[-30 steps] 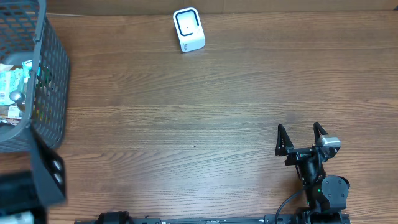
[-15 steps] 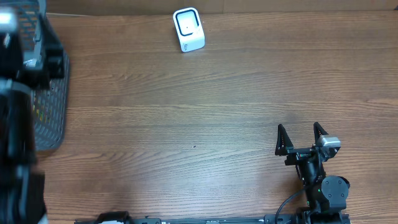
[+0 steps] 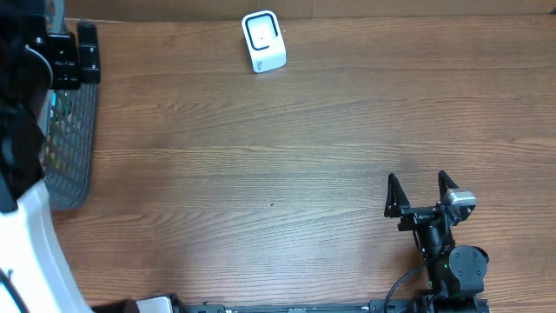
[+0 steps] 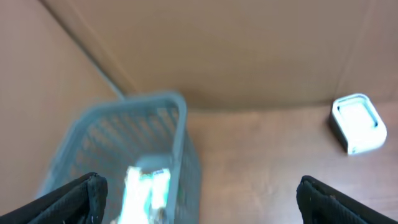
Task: Scan the item barcode
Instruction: 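Raise the left gripper and reach down into the grey basket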
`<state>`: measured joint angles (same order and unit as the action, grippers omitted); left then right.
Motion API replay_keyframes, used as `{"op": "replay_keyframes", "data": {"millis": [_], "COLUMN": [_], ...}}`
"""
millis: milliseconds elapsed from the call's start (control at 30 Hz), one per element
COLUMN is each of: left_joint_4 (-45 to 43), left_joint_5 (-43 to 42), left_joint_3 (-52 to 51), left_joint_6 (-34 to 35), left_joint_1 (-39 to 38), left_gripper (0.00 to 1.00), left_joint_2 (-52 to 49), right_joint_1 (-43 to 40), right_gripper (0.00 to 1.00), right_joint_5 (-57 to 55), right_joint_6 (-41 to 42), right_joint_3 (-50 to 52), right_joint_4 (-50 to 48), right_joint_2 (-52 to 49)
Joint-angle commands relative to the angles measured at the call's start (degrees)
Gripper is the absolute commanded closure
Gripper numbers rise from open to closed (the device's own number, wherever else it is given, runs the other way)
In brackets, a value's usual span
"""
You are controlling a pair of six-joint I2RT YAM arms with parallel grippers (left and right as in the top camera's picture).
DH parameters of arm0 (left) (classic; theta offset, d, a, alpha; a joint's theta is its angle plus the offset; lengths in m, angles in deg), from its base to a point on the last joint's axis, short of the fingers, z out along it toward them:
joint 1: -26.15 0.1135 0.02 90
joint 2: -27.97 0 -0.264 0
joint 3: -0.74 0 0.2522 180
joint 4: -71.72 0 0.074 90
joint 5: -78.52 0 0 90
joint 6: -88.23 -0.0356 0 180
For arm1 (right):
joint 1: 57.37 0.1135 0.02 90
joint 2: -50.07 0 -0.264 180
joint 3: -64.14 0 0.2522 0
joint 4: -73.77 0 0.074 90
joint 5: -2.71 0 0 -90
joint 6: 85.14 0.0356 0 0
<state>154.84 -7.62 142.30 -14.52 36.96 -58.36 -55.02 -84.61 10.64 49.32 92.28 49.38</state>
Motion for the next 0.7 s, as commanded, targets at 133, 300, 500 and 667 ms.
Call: {"op": "replay_keyframes", "data": {"millis": [133,300,500,667], "left_joint_4": [6.3,9.9,11.7,11.3], "left_joint_5": [-12.5,-12.7,-12.7,-12.8], "left_joint_3": [0.9,0.9,0.9,0.9], "left_joint_6": [9.2,10.4,10.5,10.4], "left_joint_1": [14.0,22.5,26.8,26.8], "left_gripper": [0.00,0.00,0.01,0.00], "left_joint_2": [-5.6,-9.6,-13.9,-16.4], "right_joint_1": [0.3,0.3,0.3,0.3], "right_gripper": [0.00,0.00,0.00,0.00], "right_joint_5": [-0.2,-0.2,-0.2,-0.2], "right_joint_6": [0.2,0.2,0.2,0.2], "right_joint_3": [0.6,0.6,0.6,0.6], "right_joint_4": [-0.1,-0.1,-0.1,-0.1], "right_joint_2": [0.5,0.5,0.5,0.5]}}
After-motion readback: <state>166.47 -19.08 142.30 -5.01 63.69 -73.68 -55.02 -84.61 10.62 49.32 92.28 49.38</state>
